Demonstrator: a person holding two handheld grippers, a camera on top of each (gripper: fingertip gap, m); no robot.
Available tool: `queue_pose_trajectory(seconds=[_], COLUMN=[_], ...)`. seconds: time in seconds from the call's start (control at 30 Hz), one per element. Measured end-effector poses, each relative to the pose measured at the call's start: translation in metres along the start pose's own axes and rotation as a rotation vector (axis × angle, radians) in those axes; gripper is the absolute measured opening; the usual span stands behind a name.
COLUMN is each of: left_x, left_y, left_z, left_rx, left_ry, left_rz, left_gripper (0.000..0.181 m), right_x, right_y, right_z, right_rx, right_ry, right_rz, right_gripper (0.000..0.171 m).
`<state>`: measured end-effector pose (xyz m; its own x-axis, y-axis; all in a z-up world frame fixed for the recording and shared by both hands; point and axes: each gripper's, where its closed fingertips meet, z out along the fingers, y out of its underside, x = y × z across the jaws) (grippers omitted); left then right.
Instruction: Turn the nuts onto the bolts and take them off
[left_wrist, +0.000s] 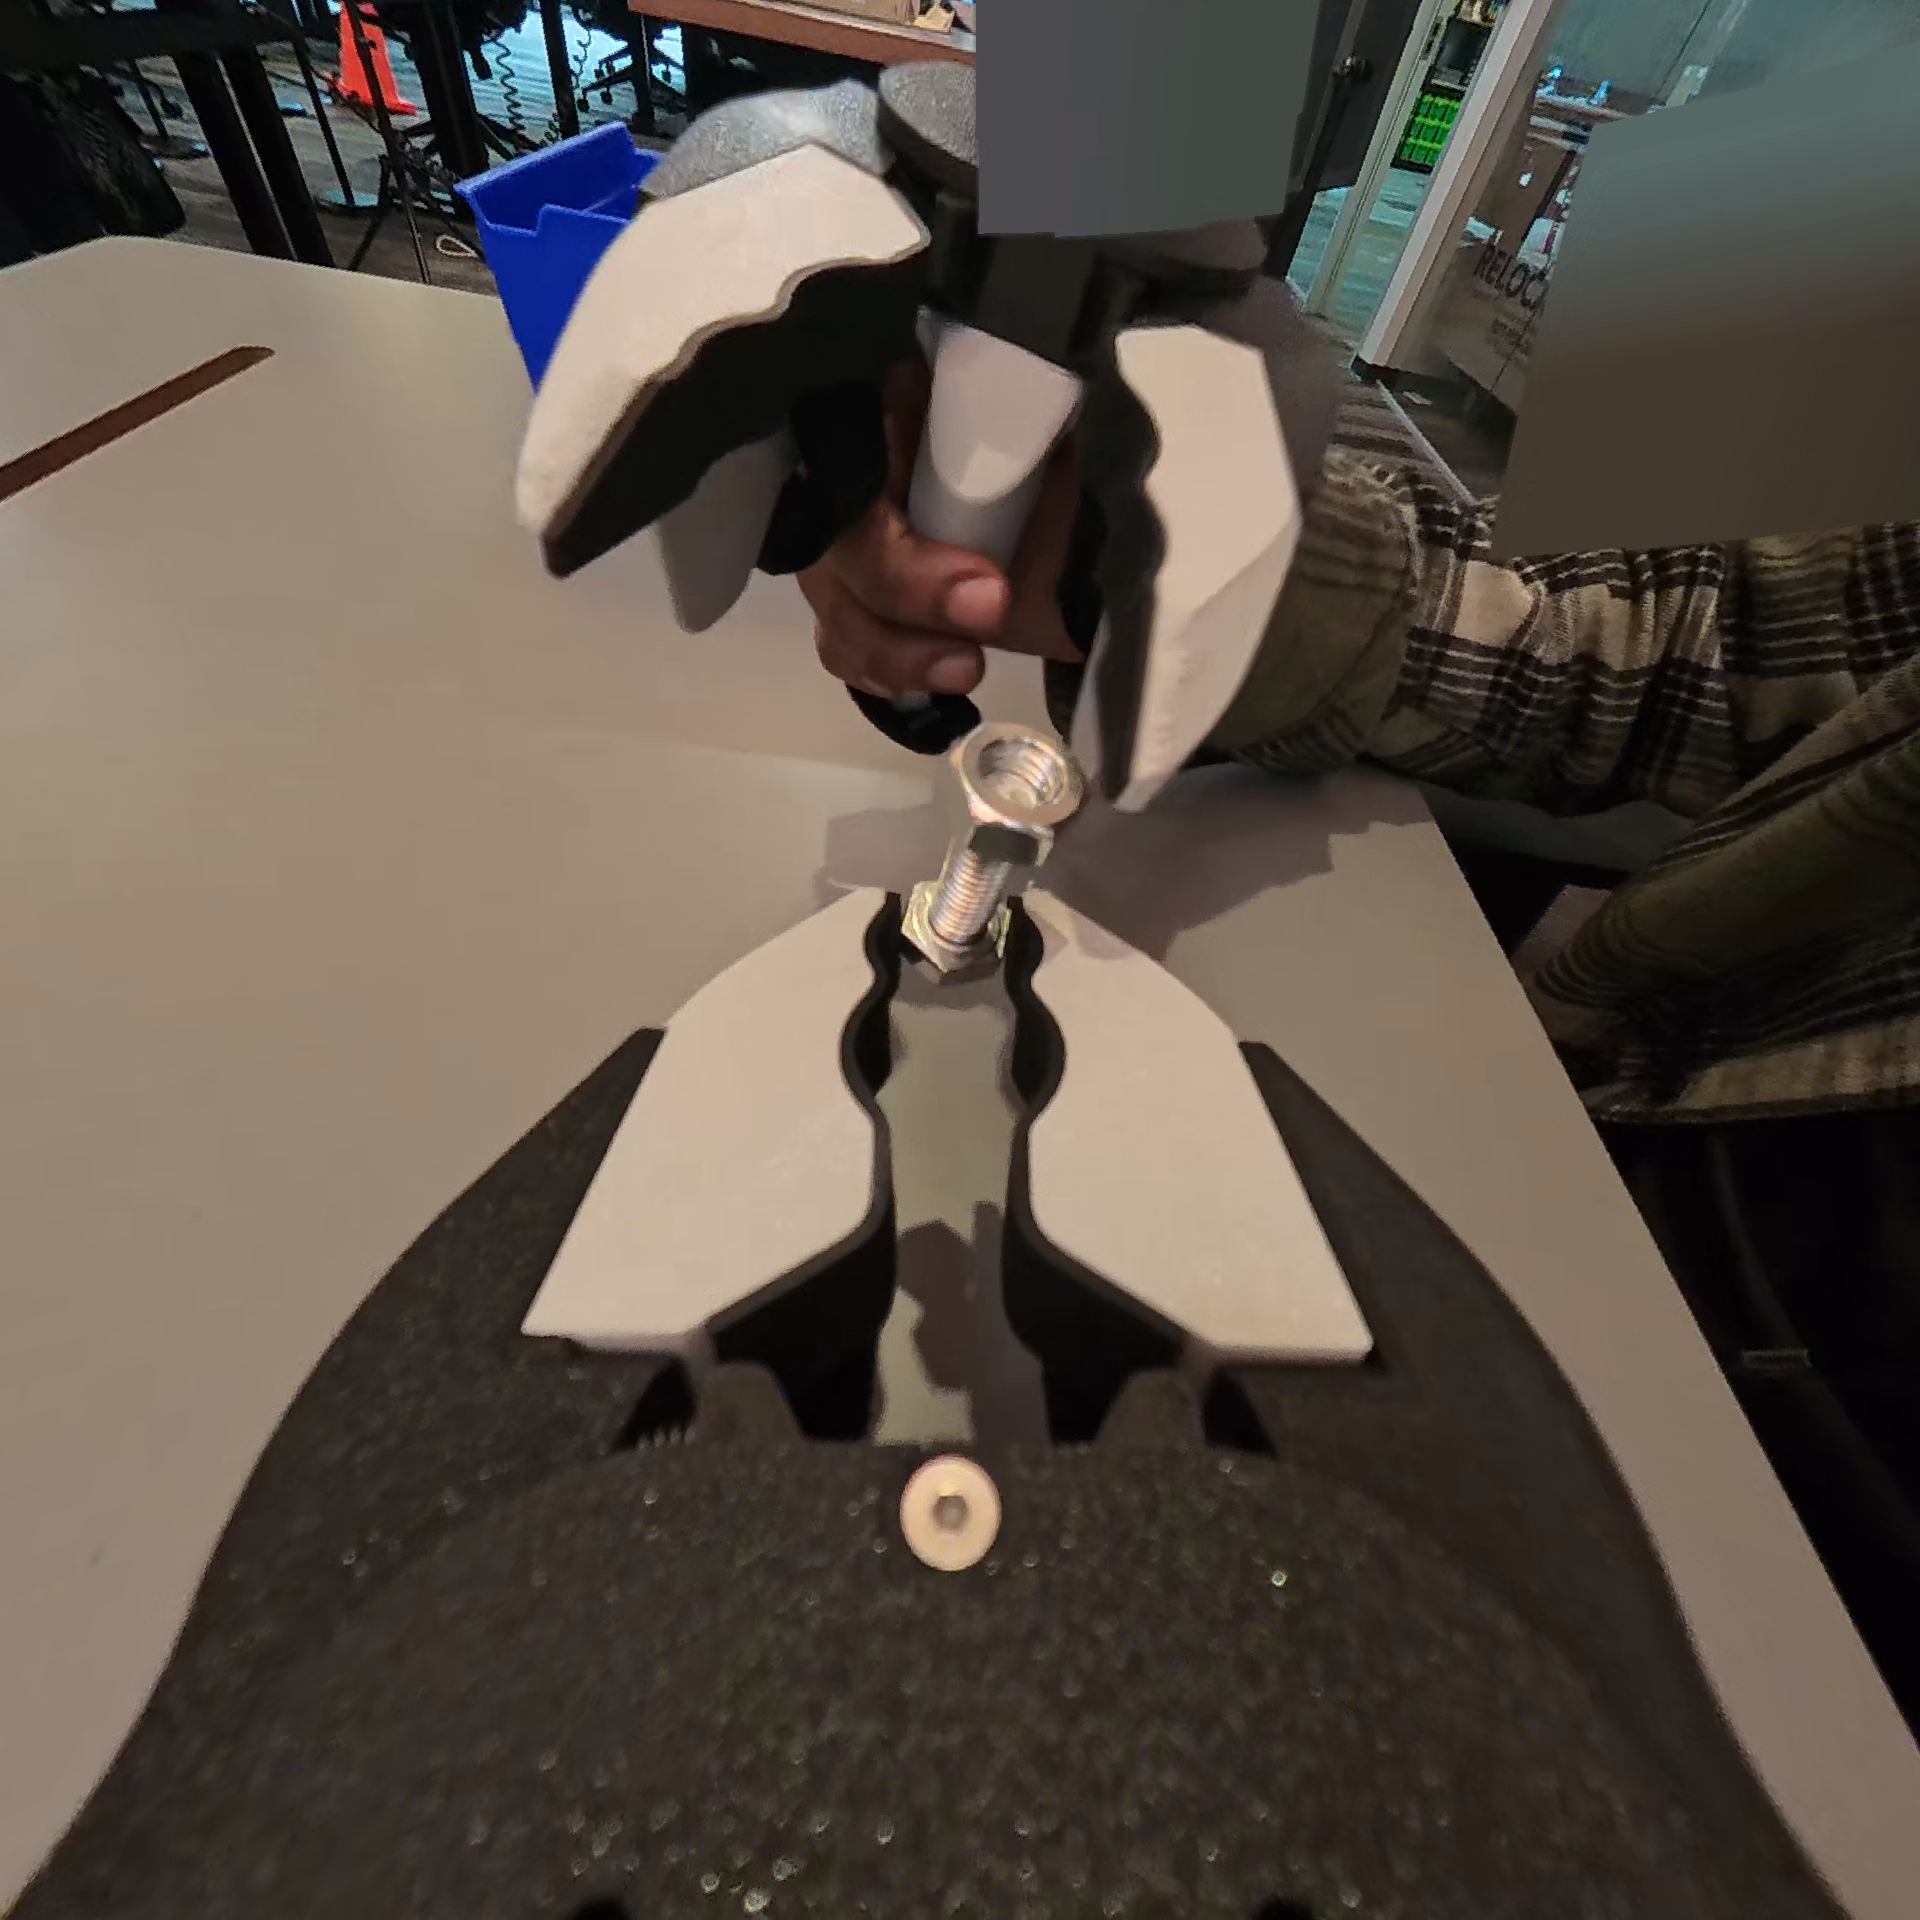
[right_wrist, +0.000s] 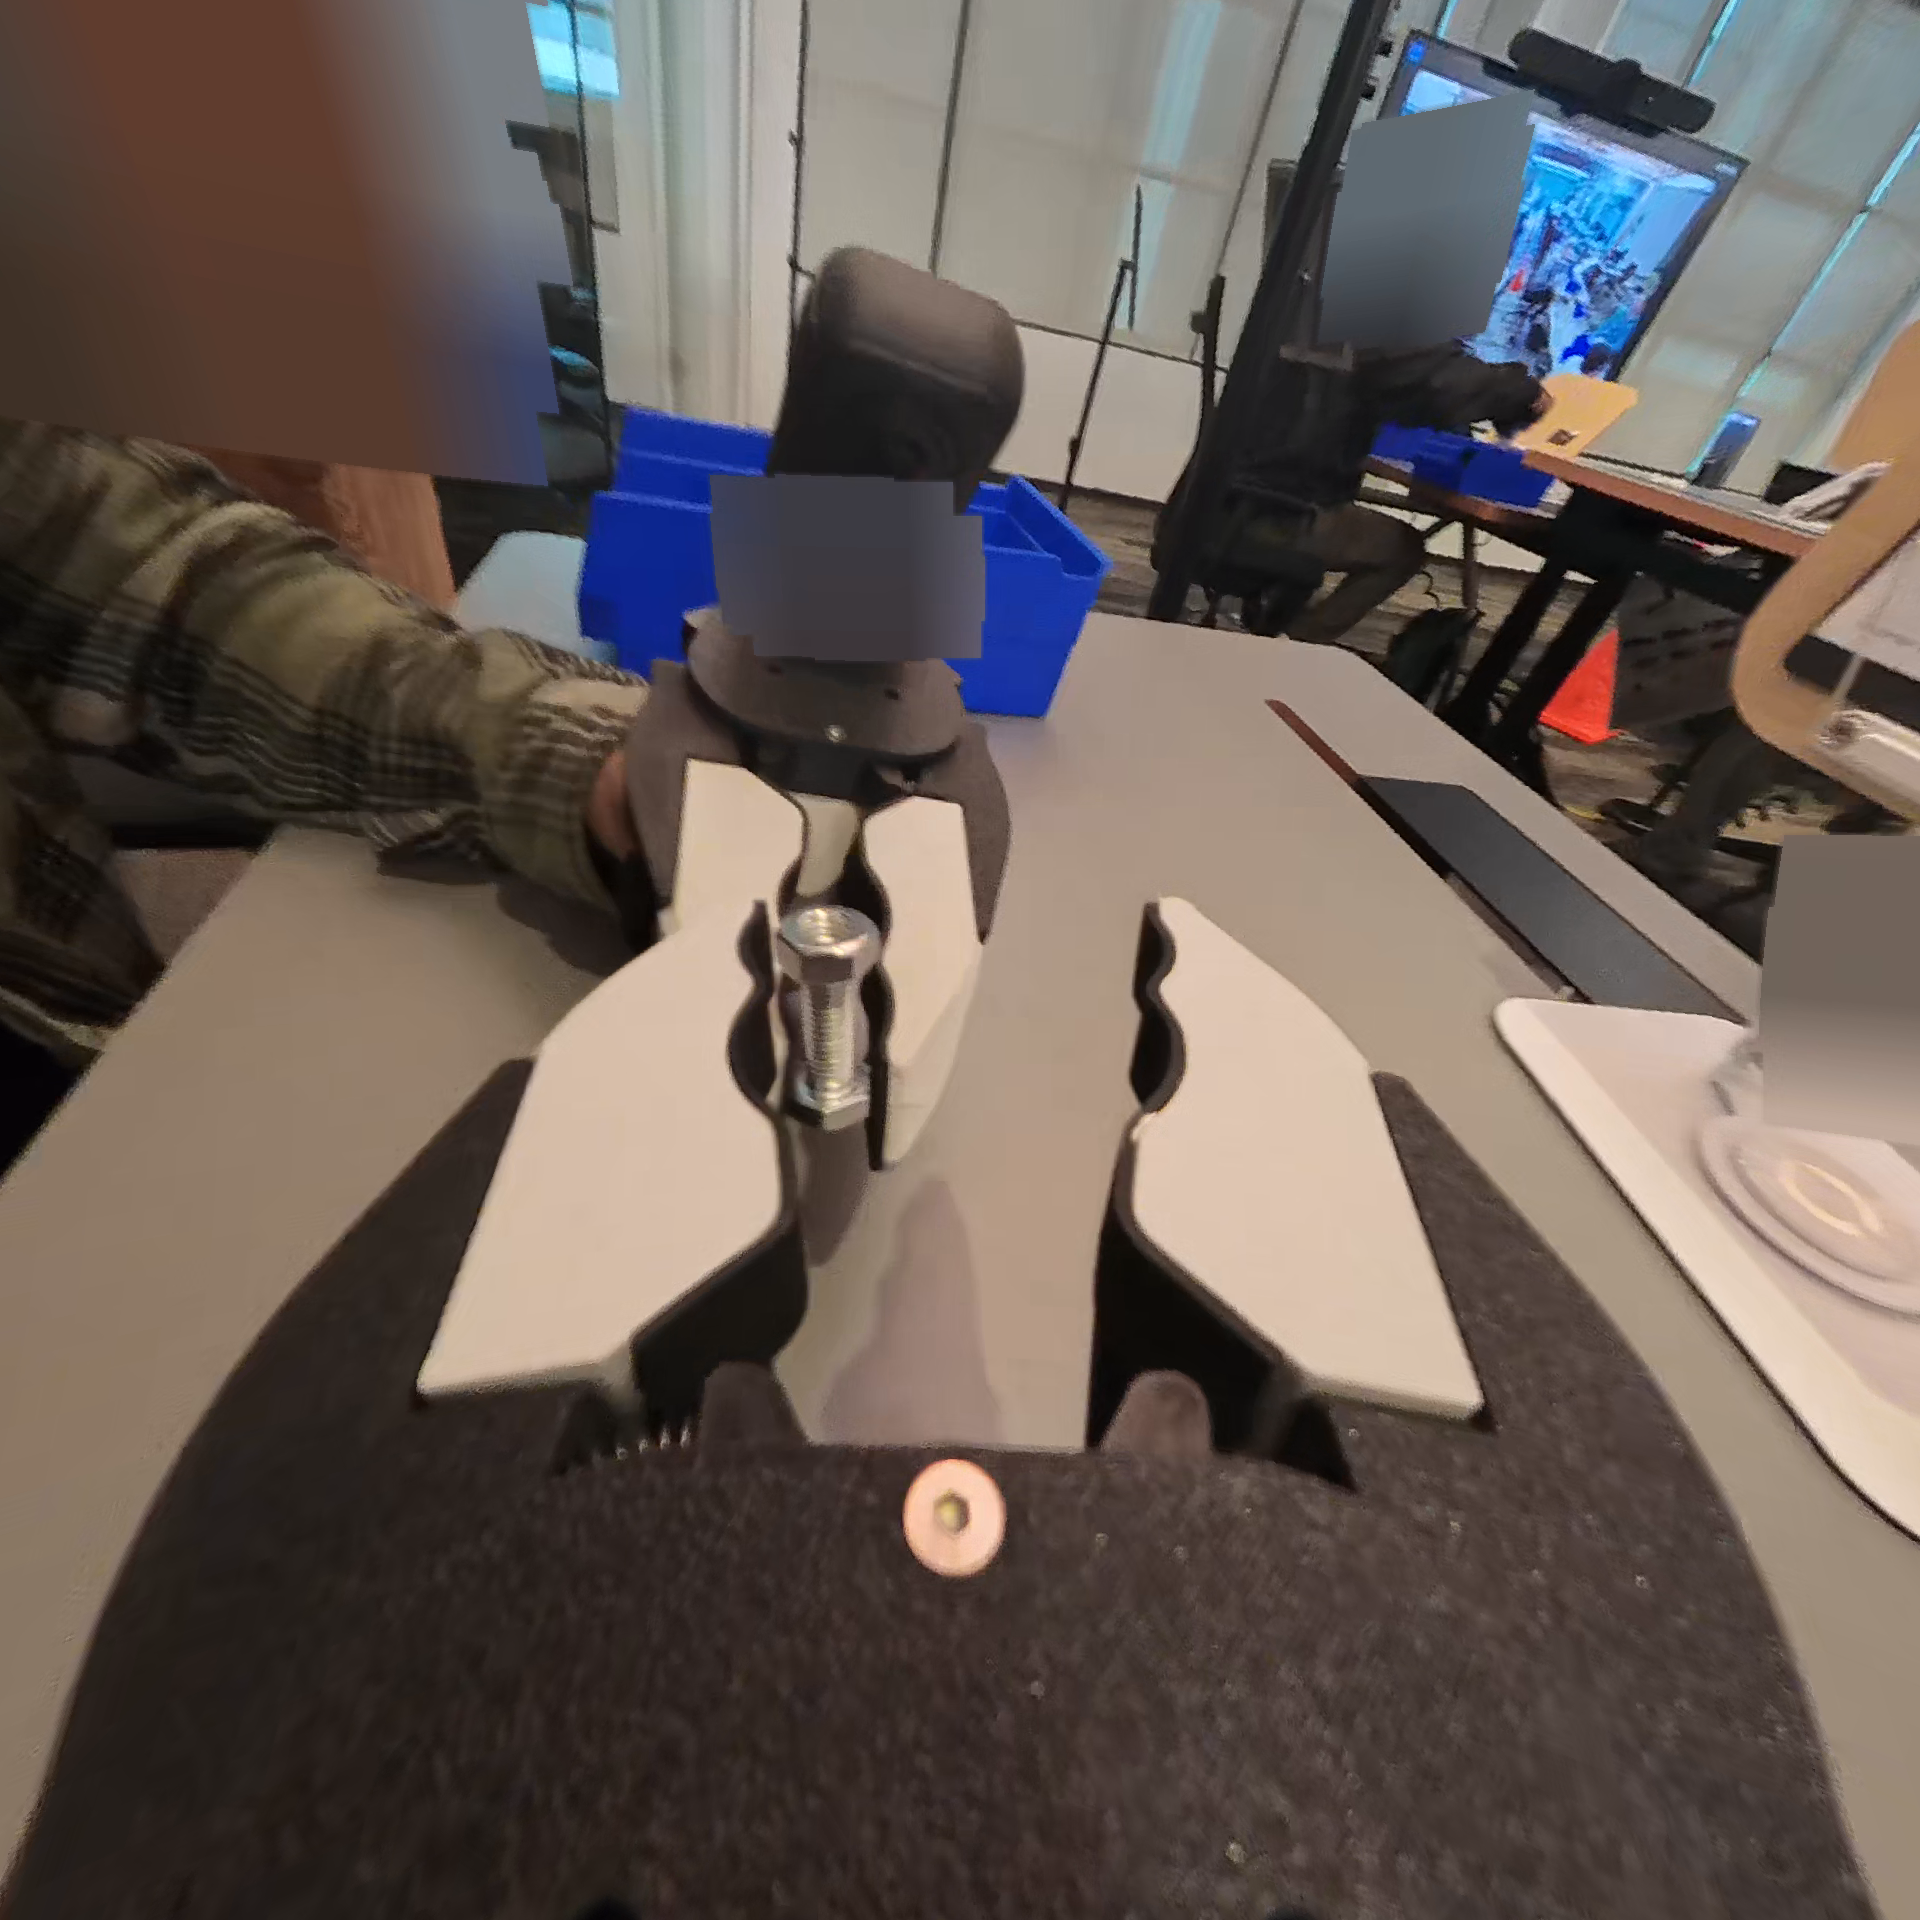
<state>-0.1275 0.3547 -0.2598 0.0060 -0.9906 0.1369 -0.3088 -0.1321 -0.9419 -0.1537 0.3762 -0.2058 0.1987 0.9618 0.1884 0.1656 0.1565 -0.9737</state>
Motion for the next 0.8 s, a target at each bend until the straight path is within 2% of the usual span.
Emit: queue_pose_trajectory(seconds=[0.1,0.2,0.8], left_x=[0.0009,0.0004,0.0018], left_y=[-0.0025,-0.0056,-0.0078], left_z=[-0.0014,-0.0035,-0.0044], left_rx=[0.01,0.029,0.042], left_ry=[-0.004,-0.002,0.003], left_rz=[0.015,0.01,0.019], left_gripper=[0.019,0.019,0.019], right_x=[0.0047,0.0029,0.0028], right_y=[-0.0027,-0.0065,-0.0035], right_z=[-0.0054,-0.0087,-0.0048], right_rx=[0.013,0.034,0.019], right_ry=[0.021,0.002,0.004], right_rz=[-0.006,-0.006,-0.007], right_gripper=[0.068,0.062,0.066])
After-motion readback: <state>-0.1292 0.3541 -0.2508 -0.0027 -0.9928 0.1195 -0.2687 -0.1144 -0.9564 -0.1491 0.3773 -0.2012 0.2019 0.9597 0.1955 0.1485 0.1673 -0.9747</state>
